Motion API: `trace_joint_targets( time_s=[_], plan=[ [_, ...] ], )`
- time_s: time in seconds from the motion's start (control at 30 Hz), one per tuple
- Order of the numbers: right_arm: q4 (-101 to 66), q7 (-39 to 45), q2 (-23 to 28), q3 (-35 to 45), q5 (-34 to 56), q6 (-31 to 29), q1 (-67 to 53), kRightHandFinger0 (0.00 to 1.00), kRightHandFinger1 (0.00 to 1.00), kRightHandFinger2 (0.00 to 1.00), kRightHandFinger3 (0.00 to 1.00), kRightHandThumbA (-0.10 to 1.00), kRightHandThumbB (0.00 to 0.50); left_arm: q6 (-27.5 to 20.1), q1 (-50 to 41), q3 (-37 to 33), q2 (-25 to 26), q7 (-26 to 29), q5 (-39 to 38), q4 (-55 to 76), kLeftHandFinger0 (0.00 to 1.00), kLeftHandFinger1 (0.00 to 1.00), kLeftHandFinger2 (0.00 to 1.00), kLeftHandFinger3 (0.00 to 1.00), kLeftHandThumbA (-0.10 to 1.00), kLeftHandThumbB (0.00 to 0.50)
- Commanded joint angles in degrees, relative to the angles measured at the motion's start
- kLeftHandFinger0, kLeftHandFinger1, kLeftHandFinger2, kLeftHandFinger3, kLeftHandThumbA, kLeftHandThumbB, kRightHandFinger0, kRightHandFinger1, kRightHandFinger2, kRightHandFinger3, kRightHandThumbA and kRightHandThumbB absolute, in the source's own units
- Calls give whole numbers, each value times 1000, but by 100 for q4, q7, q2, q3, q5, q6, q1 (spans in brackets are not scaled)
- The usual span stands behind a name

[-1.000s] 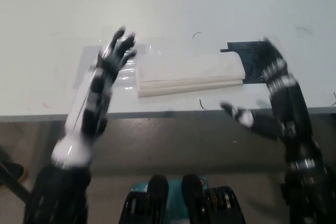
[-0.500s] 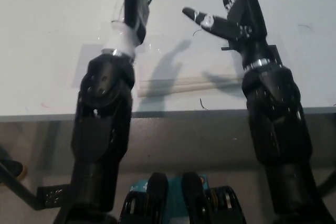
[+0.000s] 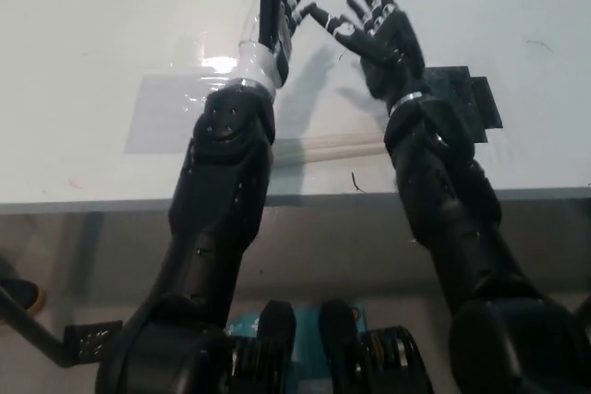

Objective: A stack of napkins is kept in the middle of the table close to the robot and the robot places both its hands sideways on the stack. Then it moves its hands away from each other while pressing down on the napkins to make them smooth

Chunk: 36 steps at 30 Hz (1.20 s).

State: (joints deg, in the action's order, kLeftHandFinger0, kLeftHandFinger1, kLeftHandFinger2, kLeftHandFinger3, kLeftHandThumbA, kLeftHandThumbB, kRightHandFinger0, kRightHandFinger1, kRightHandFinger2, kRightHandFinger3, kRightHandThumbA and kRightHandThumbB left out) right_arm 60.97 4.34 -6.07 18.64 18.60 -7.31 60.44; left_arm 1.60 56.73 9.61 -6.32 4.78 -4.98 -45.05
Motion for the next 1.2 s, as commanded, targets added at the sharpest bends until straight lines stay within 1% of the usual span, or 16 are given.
trace_joint_targets(
  time_s=[0.0, 0.03, 0.07, 0.23, 0.27, 0.33, 0.37, 0.4, 0.6, 0.7, 0.77, 0.87, 0.93, 0.97, 1.1, 1.17],
  plan=[
    [429, 139, -52, 143, 276, -537, 457, 1000, 1000, 1000, 1000, 1000, 223, -534, 295, -44, -78, 203, -3, -232, 1000, 1000, 1000, 1000, 1000, 281],
    [549, 127, -53, 195, 322, -539, 491, 1000, 1000, 1000, 1000, 1000, 187, -552, 312, -67, -69, 225, 28, -334, 1000, 1000, 1000, 1000, 1000, 258],
    [774, 150, -65, 249, 364, -565, 495, 1000, 1000, 1000, 1000, 1000, 238, -647, 300, -129, -68, 266, 104, -569, 1000, 1000, 1000, 1000, 1000, 277],
    [1320, 165, -107, 219, 259, -689, 373, 1000, 1000, 1000, 1000, 1000, 246, -1055, 250, -199, -150, 367, 112, -1440, 1000, 1000, 1000, 1000, 1000, 249],
    [1364, 151, -114, 196, 229, -735, 345, 1000, 1000, 1000, 1000, 1000, 237, -1133, 234, -199, -156, 357, 98, -1543, 1000, 1000, 1000, 1000, 1000, 240],
    [1529, 115, -135, 153, 169, -771, 167, 1000, 1000, 1000, 1000, 1000, 252, -1431, 62, -287, -175, 322, 164, -1882, 1000, 1000, 1000, 1000, 1000, 201],
    [1575, 113, -140, 172, 191, -736, 121, 1000, 1000, 1000, 1000, 1000, 264, -1453, -17, -326, -182, 323, 194, -1890, 1000, 1000, 1000, 1000, 1000, 210],
    [1625, 133, -150, 202, 225, -697, 39, 1000, 1000, 1000, 1000, 1000, 265, -1427, -150, -358, -206, 328, 196, -1868, 1000, 1000, 1000, 1000, 1000, 244],
    [1843, 94, -130, 140, 139, -813, -331, 1000, 1000, 1000, 1000, 1000, 263, -1424, -549, -492, -229, 390, 232, -2036, 1000, 1000, 1000, 1000, 1000, 306],
    [1886, 134, -75, 180, 182, -823, -453, 1000, 1000, 1000, 1000, 1000, 265, -1470, -669, -538, -180, 362, 250, -2082, 1000, 1000, 1000, 1000, 1000, 296],
    [1892, 210, -20, 234, 242, -809, -494, 1000, 1000, 1000, 1000, 1000, 249, -1552, -731, -593, -115, 307, 284, -2105, 1000, 1000, 1000, 1000, 1000, 291],
    [1920, 207, 50, 261, 259, -772, -461, 1000, 1000, 1000, 1000, 1000, 263, -1705, -711, -600, -6, 241, 243, -2174, 1000, 1000, 1000, 1000, 1000, 299],
    [1895, 259, 119, 261, 260, -761, -502, 1000, 1000, 1000, 1000, 1000, 262, -1569, -762, -701, 121, 291, 367, -2102, 1000, 1000, 1000, 1000, 1000, 303],
    [1887, 249, 147, 264, 259, -779, -512, 1000, 1000, 1000, 1000, 1000, 254, -1581, -779, -713, 172, 245, 362, -2053, 1000, 1000, 1000, 1000, 1000, 291],
    [1864, 264, 301, 248, 228, -842, -526, 1000, 1000, 1000, 1000, 1000, 252, -1454, -827, -710, 367, 106, 309, -1795, 1000, 1000, 1000, 1000, 1000, 298],
    [1851, 306, 413, 241, 219, -786, -512, 1000, 1000, 1000, 1000, 1000, 261, -1337, -824, -683, 505, 41, 272, -1648, 1000, 1000, 1000, 1000, 1000, 289]
  ],
)
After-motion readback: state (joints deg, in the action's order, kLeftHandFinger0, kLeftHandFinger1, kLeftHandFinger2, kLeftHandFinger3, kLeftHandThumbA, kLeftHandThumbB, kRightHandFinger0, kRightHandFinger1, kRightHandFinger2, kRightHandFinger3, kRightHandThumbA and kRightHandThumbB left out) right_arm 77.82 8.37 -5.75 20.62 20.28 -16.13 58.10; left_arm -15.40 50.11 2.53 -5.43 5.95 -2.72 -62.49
